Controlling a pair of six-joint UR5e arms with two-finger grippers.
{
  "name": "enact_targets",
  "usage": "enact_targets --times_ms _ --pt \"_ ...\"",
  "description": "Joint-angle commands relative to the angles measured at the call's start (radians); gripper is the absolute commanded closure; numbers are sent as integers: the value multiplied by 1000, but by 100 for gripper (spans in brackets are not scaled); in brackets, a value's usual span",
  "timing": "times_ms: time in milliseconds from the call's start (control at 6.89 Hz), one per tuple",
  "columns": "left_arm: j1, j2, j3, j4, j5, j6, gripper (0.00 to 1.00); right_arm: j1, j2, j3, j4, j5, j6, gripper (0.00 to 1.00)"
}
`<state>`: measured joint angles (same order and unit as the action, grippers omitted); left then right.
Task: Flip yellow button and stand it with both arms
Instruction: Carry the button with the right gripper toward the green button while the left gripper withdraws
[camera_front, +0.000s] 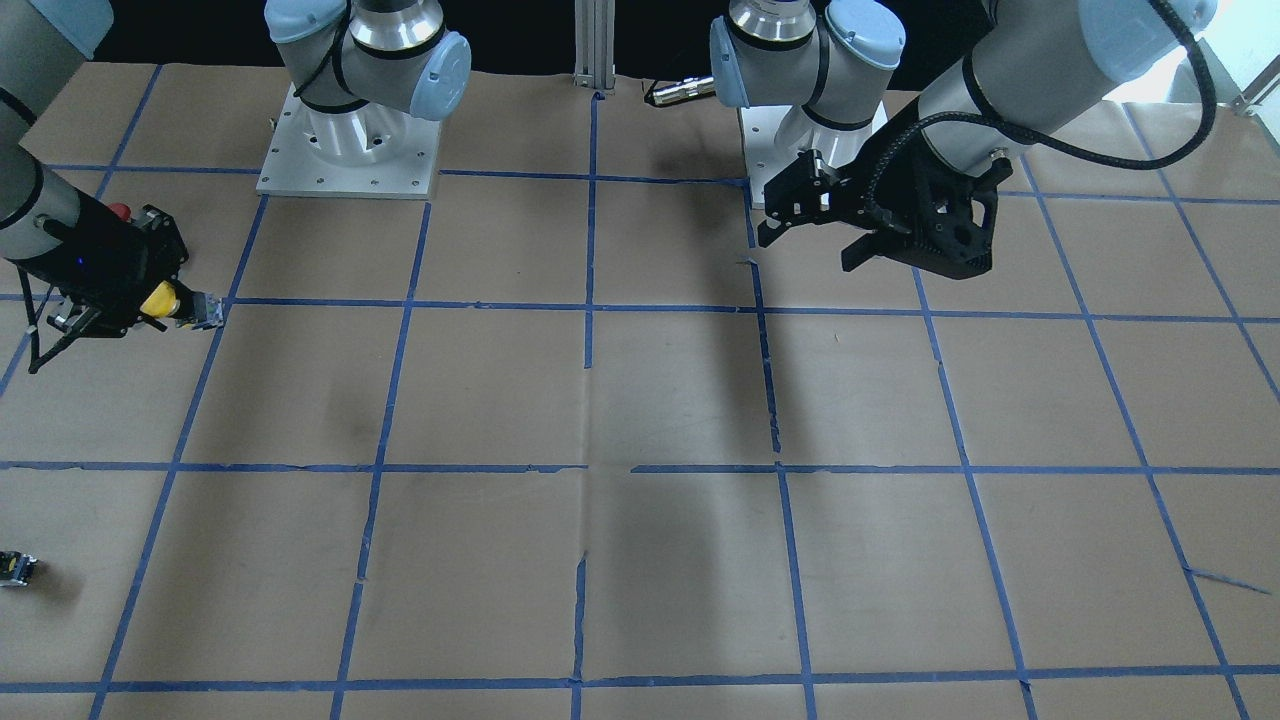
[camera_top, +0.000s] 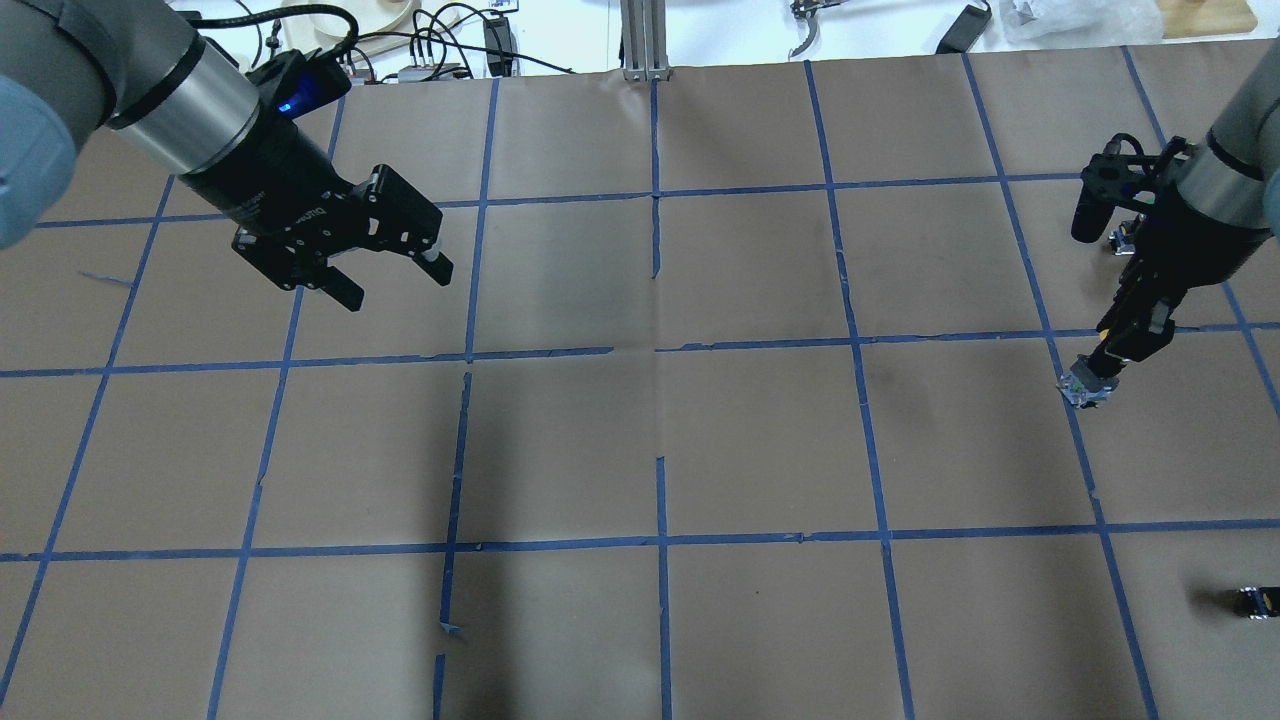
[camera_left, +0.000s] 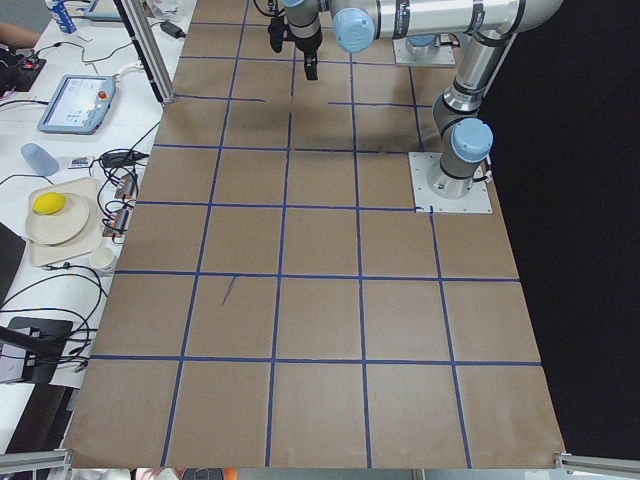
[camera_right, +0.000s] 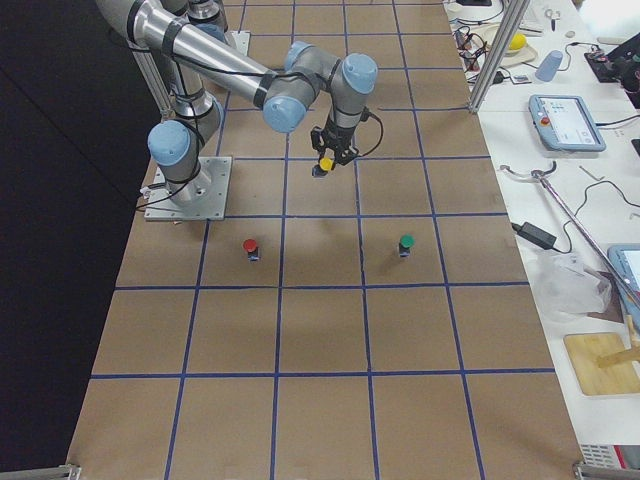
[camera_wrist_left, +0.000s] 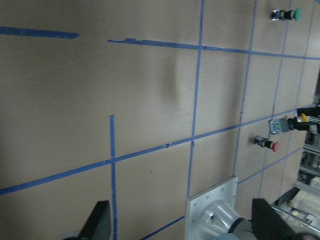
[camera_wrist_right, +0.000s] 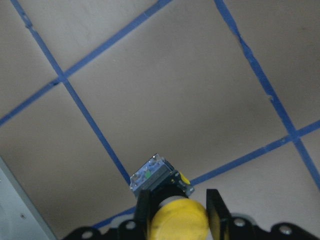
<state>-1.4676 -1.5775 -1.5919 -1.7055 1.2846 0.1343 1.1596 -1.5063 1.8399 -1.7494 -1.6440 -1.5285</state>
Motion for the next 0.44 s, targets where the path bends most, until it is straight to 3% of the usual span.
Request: enact_targets --times_ms 0,290 --pt "-32 2 53 3 136 -127 0 -120 75 1 -157 -34 -283 65" --pt "-60 4 58 74 243 -220 0 -185 124 1 -310 -45 -572 66"
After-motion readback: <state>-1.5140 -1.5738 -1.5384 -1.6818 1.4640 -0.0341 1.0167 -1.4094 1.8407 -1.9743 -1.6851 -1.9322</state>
